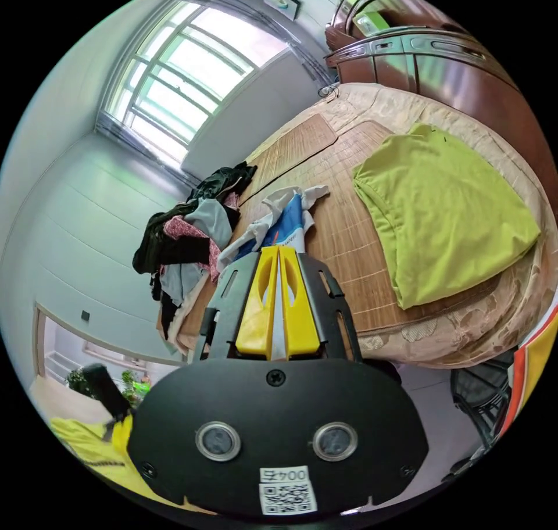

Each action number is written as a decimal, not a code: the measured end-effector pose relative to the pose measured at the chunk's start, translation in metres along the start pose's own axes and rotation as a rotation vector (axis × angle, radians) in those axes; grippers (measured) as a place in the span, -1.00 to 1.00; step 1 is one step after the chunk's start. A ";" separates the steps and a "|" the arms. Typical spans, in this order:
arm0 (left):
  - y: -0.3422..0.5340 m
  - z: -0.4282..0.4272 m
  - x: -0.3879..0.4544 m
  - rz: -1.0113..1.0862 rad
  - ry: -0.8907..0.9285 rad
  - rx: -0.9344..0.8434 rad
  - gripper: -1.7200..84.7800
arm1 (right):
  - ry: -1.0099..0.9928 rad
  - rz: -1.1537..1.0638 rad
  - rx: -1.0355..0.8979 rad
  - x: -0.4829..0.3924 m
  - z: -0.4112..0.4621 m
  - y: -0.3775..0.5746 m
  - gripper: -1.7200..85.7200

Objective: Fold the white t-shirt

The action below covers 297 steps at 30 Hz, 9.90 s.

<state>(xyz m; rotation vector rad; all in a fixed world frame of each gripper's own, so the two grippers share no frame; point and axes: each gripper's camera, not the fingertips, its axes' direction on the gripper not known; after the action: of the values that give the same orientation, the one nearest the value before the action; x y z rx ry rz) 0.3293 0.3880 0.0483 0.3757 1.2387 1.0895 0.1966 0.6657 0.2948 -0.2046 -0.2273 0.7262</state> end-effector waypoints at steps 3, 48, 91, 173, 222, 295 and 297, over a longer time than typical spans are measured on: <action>0.024 -0.048 -0.029 0.015 -0.253 0.028 -0.95 | -0.040 -0.114 -0.111 0.005 0.002 0.031 -0.83; 0.156 -0.078 -0.008 0.243 -1.221 -0.474 -0.91 | 0.249 -0.250 -0.630 0.050 0.009 0.189 -0.91; 0.335 -0.475 -0.300 -0.798 0.109 0.269 -0.67 | -0.226 0.199 -0.200 0.277 -0.196 0.296 -0.58; 0.208 -0.414 -0.197 -0.640 -0.119 0.158 -0.83 | -0.087 0.122 -0.184 0.158 -0.196 0.113 -0.94; -0.433 -0.440 -0.051 -0.001 -0.120 0.559 -0.93 | -0.363 -0.171 0.336 0.002 -0.348 -0.451 -0.97; 0.093 -0.397 -0.303 -0.473 -0.196 0.008 -0.93 | 0.011 -0.039 -0.355 0.143 -0.092 0.057 -0.95; 0.106 -0.391 -0.303 -0.480 -0.218 -0.009 -0.93 | 0.018 -0.032 -0.356 0.140 -0.088 0.067 -0.94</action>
<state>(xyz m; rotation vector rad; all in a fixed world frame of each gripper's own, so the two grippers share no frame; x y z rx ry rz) -0.0461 0.0693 0.1643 0.1696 1.0561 0.6249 0.2796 0.8000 0.2118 -0.5450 -0.3420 0.6484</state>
